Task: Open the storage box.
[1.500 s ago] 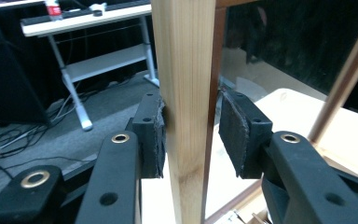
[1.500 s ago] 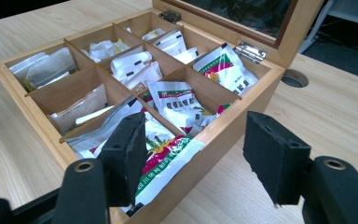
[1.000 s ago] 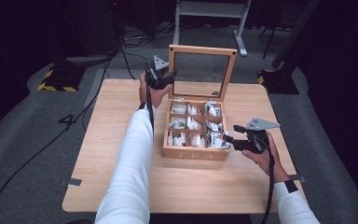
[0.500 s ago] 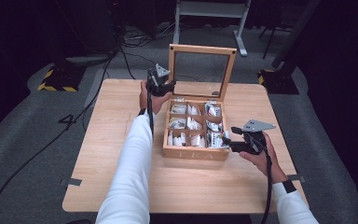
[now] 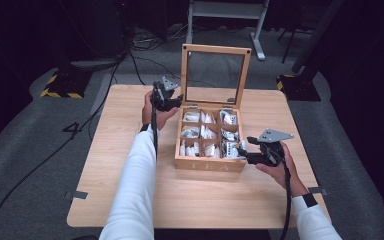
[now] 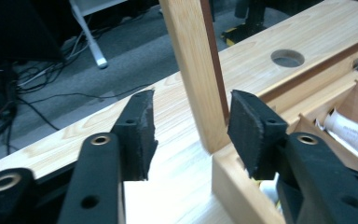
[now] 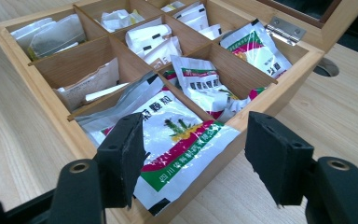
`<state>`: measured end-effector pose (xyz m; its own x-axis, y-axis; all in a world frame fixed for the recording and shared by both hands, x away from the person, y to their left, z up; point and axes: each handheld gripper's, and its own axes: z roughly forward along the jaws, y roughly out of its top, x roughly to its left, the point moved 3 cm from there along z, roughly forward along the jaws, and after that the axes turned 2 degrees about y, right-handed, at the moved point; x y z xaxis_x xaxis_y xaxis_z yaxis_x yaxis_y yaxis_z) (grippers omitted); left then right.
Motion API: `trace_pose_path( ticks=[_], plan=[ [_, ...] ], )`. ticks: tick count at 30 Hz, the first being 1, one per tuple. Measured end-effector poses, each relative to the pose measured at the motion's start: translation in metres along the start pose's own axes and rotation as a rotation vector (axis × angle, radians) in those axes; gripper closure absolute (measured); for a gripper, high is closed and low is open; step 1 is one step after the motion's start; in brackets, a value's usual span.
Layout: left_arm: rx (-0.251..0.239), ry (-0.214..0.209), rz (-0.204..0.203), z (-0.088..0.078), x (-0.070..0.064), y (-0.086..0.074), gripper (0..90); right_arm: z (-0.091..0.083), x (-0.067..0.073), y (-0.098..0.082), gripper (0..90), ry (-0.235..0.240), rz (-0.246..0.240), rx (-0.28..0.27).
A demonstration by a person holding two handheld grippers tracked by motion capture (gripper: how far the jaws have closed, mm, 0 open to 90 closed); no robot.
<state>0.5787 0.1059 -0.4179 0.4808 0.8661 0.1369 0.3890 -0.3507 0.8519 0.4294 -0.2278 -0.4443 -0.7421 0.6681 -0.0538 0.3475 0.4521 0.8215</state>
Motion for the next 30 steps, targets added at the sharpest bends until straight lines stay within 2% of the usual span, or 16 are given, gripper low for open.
trace_pose_path(
  ticks=[1, 4, 5, 6, 9, 10, 13, 15, 17, 18, 21, 22, 24, 27, 30],
  plan=[
    [0.000, 0.000, 0.000, 0.000, 0.000, 0.000, 48.9, 0.000, 0.000, 0.000, 38.2, 0.000, 0.000, 0.000],
    [0.008, 0.011, 0.033, -0.019, 0.001, -0.005, 45.0, 0.001, 0.002, 0.000, 38.1, 0.002, -0.011, 0.004],
    [0.008, 0.011, 0.033, -0.019, 0.001, -0.005, 43.5, 0.002, 0.002, 0.000, 38.1, 0.000, -0.012, 0.006],
    [0.008, 0.011, 0.063, -0.029, 0.000, -0.008, 42.4, 0.002, 0.003, 0.001, 38.1, 0.002, -0.011, 0.006],
    [0.014, 0.004, 0.084, -0.037, -0.002, -0.012, 39.7, 0.002, 0.003, 0.001, 38.1, 0.002, -0.014, 0.008],
    [0.015, -0.005, 0.104, -0.046, -0.005, -0.017, 39.2, 0.003, 0.003, 0.001, 38.1, 0.009, -0.013, 0.005],
    [0.012, -0.018, 0.118, -0.055, -0.009, -0.022, 36.1, 0.003, 0.004, 0.001, 38.1, 0.011, -0.011, 0.005],
    [0.019, -0.030, 0.153, -0.069, -0.014, -0.033, 34.1, 0.003, 0.006, 0.002, 38.0, 0.018, -0.024, 0.007],
    [0.022, -0.040, 0.159, -0.074, -0.016, -0.036, 33.0, 0.003, 0.007, 0.002, 38.0, 0.016, -0.026, 0.005],
    [0.030, -0.048, 0.171, -0.083, -0.018, -0.045, 30.7, 0.003, 0.008, 0.003, 38.0, 0.016, -0.027, 0.008],
    [0.047, -0.044, 0.183, -0.092, -0.020, -0.056, 28.9, 0.004, 0.009, 0.004, 38.0, 0.016, -0.029, 0.008],
    [0.062, -0.044, 0.193, -0.102, -0.022, -0.067, 28.6, 0.005, 0.010, 0.005, 38.2, -0.002, -0.032, 0.017],
    [0.068, -0.058, 0.195, -0.110, -0.023, -0.080, 28.0, 0.005, 0.008, 0.005, 38.1, -0.019, -0.027, 0.026],
    [0.097, -0.058, 0.212, -0.122, -0.026, -0.100, 26.5, 0.005, 0.002, 0.002, 37.4, -0.028, 0.010, 0.033],
    [0.124, -0.060, 0.238, -0.132, -0.029, -0.118, 25.5, 0.006, -0.004, -0.003, 35.9, -0.016, 0.046, 0.043]
  ],
)
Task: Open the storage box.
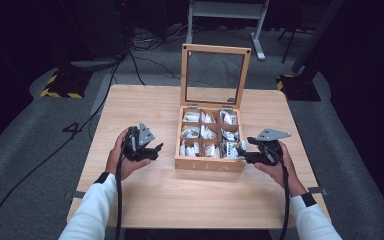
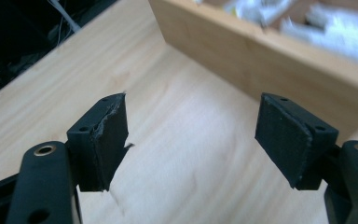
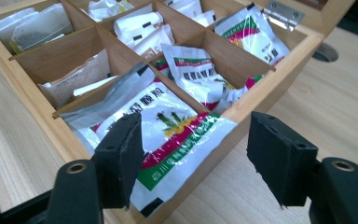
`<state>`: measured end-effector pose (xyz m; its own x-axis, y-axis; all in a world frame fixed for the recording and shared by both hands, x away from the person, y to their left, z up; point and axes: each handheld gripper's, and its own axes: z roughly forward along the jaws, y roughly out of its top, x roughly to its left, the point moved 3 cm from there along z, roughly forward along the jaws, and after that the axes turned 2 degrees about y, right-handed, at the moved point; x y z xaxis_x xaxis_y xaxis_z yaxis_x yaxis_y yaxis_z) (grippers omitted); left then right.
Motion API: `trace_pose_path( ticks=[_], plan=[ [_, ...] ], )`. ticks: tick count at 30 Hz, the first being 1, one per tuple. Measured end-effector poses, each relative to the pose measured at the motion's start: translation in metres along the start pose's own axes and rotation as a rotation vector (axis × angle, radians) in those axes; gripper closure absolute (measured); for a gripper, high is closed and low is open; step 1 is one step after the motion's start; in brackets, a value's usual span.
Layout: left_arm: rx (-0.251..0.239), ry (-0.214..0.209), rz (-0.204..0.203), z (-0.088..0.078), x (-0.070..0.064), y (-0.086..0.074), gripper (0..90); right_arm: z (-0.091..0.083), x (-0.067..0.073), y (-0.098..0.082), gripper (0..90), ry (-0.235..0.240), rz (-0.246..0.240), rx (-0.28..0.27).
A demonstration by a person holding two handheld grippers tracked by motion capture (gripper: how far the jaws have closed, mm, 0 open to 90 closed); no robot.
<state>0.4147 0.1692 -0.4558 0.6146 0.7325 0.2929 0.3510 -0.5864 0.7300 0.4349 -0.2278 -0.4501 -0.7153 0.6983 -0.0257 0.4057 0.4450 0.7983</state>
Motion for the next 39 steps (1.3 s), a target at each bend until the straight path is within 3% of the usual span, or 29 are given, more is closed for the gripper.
trace_pose_path(
  ticks=[4, 7, 10, 13, 19, 26, 30, 36, 39],
  plan=[
    [0.005, -0.011, 0.000, -0.008, -0.009, -0.016, 24.8, 0.005, -0.002, -0.002, 33.3, 0.006, 0.009, 0.012],
    [0.048, -0.011, 0.058, -0.016, -0.022, -0.036, 23.6, 0.009, -0.001, -0.002, 32.4, 0.020, 0.011, 0.013],
    [0.077, -0.018, 0.075, -0.021, -0.031, -0.049, 23.0, 0.012, 0.001, -0.002, 30.8, 0.039, 0.015, 0.009],
    [0.097, -0.018, 0.103, -0.024, -0.036, -0.059, 22.7, 0.014, 0.002, -0.001, 30.2, 0.030, 0.010, 0.011],
    [0.142, -0.015, 0.109, -0.027, -0.041, -0.078, 22.3, 0.012, 0.006, 0.002, 30.2, 0.025, -0.005, 0.005],
    [0.146, -0.022, 0.096, -0.026, -0.041, -0.083, 21.5, 0.010, 0.007, 0.005, 30.8, 0.049, -0.002, -0.024],
    [0.114, -0.044, 0.058, -0.023, -0.038, -0.086, 21.2, 0.013, 0.005, 0.004, 32.0, 0.044, 0.014, -0.025],
    [0.099, -0.053, 0.054, -0.021, -0.039, -0.085, 21.2, 0.021, -0.002, 0.003, 30.8, 0.032, 0.040, -0.027],
    [0.093, -0.054, 0.053, -0.021, -0.040, -0.085, 21.2, 0.018, -0.001, 0.004, 35.7, 0.051, 0.042, -0.045]
  ],
)
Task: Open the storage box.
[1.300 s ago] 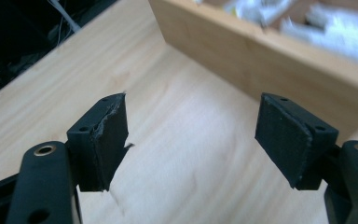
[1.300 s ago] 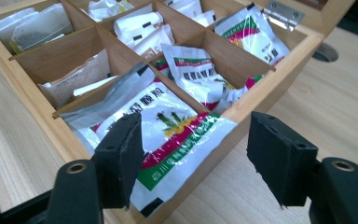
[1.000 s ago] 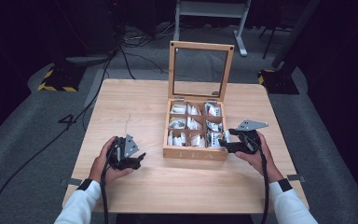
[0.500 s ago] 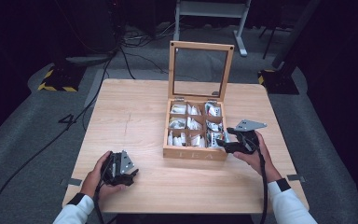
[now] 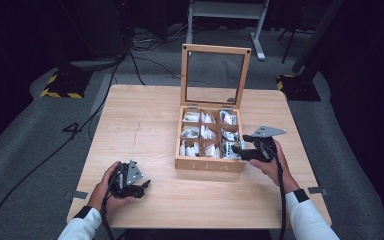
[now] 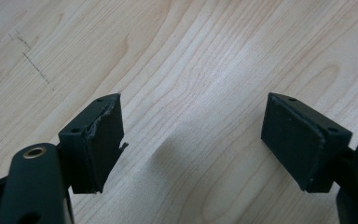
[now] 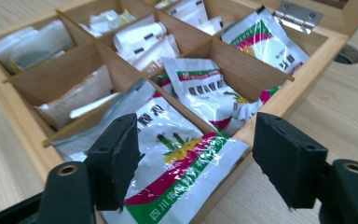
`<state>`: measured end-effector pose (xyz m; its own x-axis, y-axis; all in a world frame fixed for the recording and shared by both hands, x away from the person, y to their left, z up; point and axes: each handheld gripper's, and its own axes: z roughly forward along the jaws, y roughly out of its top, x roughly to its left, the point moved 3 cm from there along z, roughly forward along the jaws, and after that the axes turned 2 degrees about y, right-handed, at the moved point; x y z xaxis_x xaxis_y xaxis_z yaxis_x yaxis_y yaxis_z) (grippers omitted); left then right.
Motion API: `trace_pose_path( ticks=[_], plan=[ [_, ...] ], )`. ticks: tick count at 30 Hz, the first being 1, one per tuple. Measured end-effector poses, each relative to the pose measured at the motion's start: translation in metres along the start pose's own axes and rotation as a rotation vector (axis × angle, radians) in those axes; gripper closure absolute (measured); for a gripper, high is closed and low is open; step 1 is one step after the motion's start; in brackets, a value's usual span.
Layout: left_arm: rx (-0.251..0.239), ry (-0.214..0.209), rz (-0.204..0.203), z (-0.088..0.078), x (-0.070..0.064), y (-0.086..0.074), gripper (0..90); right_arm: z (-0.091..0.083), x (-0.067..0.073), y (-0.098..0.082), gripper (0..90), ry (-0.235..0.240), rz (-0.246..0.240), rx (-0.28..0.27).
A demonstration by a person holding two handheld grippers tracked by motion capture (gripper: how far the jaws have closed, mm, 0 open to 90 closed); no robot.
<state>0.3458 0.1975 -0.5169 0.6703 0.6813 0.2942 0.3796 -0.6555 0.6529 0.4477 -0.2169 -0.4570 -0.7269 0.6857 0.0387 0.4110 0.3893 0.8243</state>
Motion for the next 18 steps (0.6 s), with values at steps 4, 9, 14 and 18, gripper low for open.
trace_pose_path(
  ticks=[4, 9, 14, 18],
  plan=[
    [-0.006, -0.005, -0.004, 0.0006, 0.0006, -0.0002, 21.2, -0.0008, 0.0045, 0.0027, 33.7, 0.006, -0.019, -0.004],
    [-0.016, -0.013, -0.010, 0.0017, 0.0000, 0.0000, 21.3, -0.0003, 0.0024, 0.0019, 38.9, 0.010, -0.001, -0.001],
    [-0.025, -0.015, -0.005, 0.0022, -0.0003, -0.0001, 21.2, -0.0033, 0.0009, 0.0012, 42.2, 0.007, 0.013, 0.005],
    [-0.029, -0.014, -0.002, 0.0022, -0.0006, -0.0002, 21.3, -0.0064, 0.0011, 0.0013, 42.3, 0.016, 0.014, -0.006]
  ],
)
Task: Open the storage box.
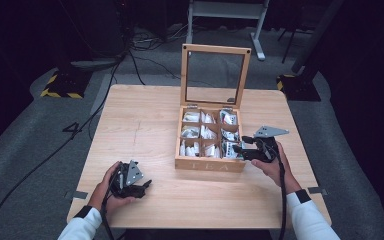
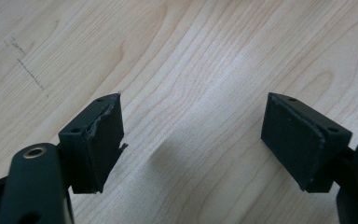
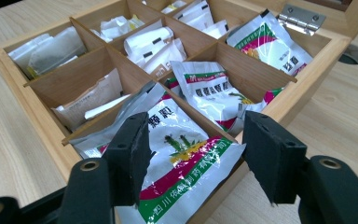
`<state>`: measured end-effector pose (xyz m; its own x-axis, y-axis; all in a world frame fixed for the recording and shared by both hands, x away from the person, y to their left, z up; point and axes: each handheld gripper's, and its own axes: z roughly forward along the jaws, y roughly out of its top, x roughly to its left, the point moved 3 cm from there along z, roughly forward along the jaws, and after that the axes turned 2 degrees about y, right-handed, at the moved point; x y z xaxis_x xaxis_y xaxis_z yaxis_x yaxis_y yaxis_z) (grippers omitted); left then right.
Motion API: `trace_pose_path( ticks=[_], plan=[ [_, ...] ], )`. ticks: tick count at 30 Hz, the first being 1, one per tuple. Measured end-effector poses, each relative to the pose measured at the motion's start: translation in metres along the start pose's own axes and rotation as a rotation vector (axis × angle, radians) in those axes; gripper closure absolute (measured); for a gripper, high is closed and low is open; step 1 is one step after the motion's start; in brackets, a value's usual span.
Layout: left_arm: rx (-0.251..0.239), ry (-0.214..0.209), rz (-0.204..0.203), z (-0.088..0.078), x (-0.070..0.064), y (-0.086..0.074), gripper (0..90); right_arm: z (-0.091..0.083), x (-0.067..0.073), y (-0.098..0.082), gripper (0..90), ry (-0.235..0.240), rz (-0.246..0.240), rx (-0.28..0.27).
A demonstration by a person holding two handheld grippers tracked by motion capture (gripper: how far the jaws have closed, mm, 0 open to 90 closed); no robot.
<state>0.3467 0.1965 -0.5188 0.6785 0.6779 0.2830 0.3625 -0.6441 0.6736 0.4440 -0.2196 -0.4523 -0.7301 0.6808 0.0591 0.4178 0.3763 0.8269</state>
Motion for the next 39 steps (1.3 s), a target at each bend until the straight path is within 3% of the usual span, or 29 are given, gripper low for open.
trace_pose_path(
  ticks=[9, 10, 12, 16, 18, 20, 21, 23, 25, 27, 34, 39],
  plan=[
    [-0.010, -0.005, 0.001, 0.001, 0.000, 0.000, 21.2, -0.006, -0.005, 0.001, 45.7, 0.051, 0.066, -0.055],
    [-0.013, -0.004, 0.004, 0.001, 0.000, 0.000, 21.3, -0.007, -0.007, 0.001, 47.0, 0.076, 0.097, -0.075],
    [-0.014, -0.003, 0.006, 0.001, 0.000, 0.000, 21.3, -0.009, -0.009, 0.001, 50.2, 0.086, 0.112, -0.083],
    [-0.017, -0.004, 0.005, 0.001, 0.000, 0.000, 21.2, -0.012, -0.013, 0.000, 53.4, 0.123, 0.163, -0.086],
    [-0.019, -0.004, 0.001, 0.001, -0.001, 0.000, 21.3, -0.012, -0.015, -0.001, 54.6, 0.120, 0.164, -0.070],
    [-0.019, -0.002, 0.004, 0.002, -0.001, 0.000, 21.3, -0.013, -0.018, -0.001, 57.2, 0.165, 0.217, -0.087],
    [-0.019, -0.002, 0.004, 0.002, -0.001, 0.000, 21.3, -0.013, -0.020, -0.001, 58.4, 0.160, 0.222, -0.074],
    [-0.023, -0.004, 0.006, 0.002, -0.001, 0.001, 21.3, -0.011, -0.021, -0.002, 59.5, 0.136, 0.214, -0.048],
    [-0.025, -0.004, 0.005, 0.002, -0.001, 0.000, 21.2, -0.006, -0.017, -0.003, 59.6, 0.027, 0.128, 0.036],
    [-0.025, -0.005, 0.006, 0.002, -0.001, 0.001, 21.3, -0.002, -0.011, -0.003, 57.7, -0.019, 0.084, 0.071],
    [-0.031, 0.006, 0.017, 0.002, -0.002, 0.001, 21.3, -0.006, -0.007, -0.001, 58.8, -0.013, 0.080, 0.057],
    [-0.035, 0.004, 0.019, 0.002, -0.002, 0.001, 21.3, -0.012, -0.003, 0.003, 58.6, -0.001, 0.075, 0.018]
  ],
)
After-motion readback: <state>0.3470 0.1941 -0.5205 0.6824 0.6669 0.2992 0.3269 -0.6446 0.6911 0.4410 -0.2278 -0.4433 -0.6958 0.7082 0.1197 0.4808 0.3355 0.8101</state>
